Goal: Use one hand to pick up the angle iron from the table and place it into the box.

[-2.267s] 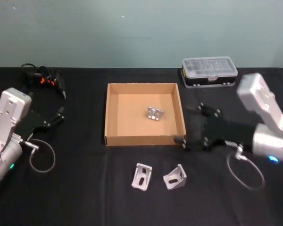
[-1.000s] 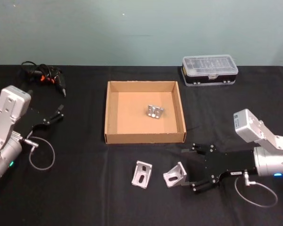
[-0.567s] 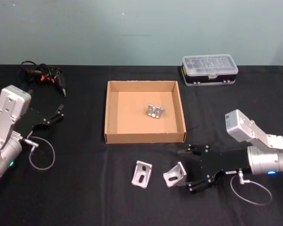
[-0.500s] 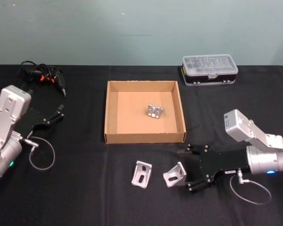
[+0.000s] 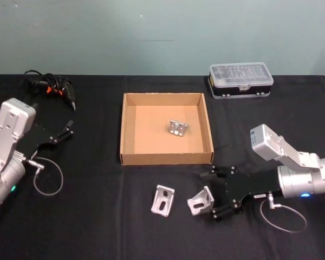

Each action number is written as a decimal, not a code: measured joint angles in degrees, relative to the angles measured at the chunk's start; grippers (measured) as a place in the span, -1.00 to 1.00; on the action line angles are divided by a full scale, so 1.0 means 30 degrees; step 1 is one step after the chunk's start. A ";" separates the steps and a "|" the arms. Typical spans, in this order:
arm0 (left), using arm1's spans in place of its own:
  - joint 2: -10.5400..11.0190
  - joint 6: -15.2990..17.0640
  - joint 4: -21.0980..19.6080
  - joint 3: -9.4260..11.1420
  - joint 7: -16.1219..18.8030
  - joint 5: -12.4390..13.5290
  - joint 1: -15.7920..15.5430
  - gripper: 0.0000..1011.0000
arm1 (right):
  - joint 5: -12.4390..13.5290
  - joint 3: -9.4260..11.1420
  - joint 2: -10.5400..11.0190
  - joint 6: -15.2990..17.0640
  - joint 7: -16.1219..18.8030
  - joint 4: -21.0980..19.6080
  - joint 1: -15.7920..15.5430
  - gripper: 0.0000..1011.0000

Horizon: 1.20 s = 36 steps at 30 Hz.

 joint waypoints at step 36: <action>0.0000 -0.0001 0.0001 -0.0001 -0.0001 0.0000 0.0001 1.00 | -0.0009 -0.0145 -0.0133 0.0037 0.0057 0.0184 0.0143 -0.12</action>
